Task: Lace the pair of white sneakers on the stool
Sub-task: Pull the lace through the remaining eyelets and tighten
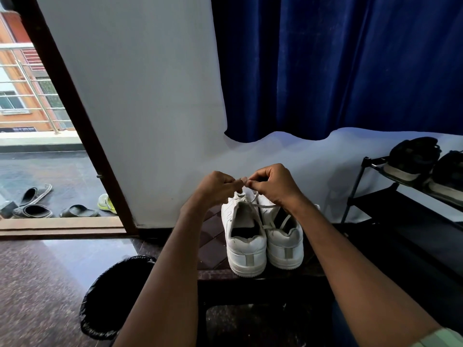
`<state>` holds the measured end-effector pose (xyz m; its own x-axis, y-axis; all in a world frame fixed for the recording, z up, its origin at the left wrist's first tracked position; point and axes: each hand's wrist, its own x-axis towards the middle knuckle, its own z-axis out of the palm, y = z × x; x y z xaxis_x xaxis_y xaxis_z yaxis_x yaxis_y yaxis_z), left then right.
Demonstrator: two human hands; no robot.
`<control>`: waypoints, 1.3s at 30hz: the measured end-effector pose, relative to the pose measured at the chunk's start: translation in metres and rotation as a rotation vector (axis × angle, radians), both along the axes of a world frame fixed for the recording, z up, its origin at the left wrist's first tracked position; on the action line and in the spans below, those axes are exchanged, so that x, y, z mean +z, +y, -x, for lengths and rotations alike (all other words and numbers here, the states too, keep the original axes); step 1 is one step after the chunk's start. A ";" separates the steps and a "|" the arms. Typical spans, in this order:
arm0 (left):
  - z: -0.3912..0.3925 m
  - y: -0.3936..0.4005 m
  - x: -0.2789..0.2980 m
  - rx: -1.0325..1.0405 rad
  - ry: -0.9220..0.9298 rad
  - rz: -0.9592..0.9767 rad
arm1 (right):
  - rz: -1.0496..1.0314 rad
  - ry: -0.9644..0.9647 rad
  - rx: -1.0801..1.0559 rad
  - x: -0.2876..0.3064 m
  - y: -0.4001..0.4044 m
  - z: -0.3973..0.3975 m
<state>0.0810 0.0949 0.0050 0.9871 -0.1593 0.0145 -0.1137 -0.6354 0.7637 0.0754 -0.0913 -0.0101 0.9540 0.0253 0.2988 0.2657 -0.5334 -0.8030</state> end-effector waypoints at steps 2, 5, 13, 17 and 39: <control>0.004 0.008 0.002 -0.035 0.160 -0.052 | 0.046 0.012 -0.011 -0.001 0.000 0.000; 0.013 0.012 0.005 -0.052 0.414 -0.021 | 0.085 0.047 0.014 -0.002 0.001 0.002; 0.010 0.019 -0.002 0.121 0.500 0.188 | 0.297 0.050 0.066 -0.005 0.016 0.010; 0.014 0.018 0.001 0.118 0.528 0.211 | 0.336 0.028 0.069 -0.004 0.021 0.013; 0.009 0.014 -0.008 0.071 0.391 -0.027 | 0.369 0.064 0.104 -0.008 0.027 0.011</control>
